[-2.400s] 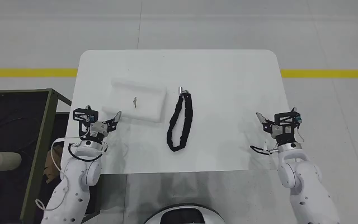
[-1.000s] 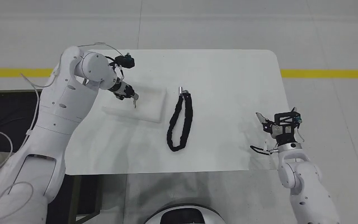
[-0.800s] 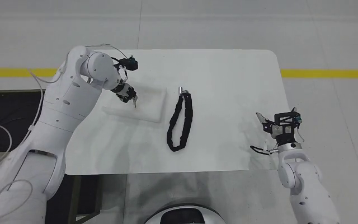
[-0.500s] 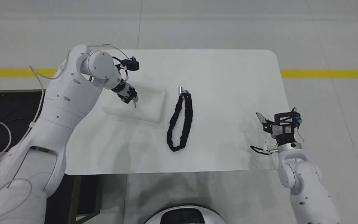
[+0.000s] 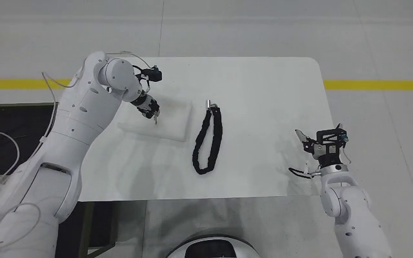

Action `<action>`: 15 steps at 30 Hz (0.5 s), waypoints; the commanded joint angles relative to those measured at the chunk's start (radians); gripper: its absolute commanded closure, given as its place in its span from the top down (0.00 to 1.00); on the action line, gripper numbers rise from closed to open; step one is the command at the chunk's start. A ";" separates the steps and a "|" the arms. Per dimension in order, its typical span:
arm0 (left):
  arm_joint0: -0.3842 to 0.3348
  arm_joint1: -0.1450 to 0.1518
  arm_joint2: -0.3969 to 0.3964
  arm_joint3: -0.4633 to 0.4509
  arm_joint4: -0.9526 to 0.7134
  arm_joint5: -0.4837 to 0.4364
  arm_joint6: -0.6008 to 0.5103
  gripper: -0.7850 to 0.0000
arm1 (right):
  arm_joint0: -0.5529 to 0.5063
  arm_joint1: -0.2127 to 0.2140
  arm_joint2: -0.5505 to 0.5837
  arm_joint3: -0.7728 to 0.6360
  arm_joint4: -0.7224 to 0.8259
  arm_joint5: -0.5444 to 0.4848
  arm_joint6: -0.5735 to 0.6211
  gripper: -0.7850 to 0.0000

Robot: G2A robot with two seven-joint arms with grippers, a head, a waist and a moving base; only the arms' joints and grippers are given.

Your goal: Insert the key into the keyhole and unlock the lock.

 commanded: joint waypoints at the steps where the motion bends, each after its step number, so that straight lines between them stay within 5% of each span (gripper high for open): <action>1: -0.004 -0.006 0.003 0.014 0.002 -0.003 -0.001 0.00 | 0.000 0.000 0.000 0.000 0.000 0.000 0.000 1.00; 15: -0.025 -0.029 -0.018 0.039 0.024 -0.023 -0.026 0.00 | 0.000 0.000 0.000 0.000 0.000 0.000 0.000 1.00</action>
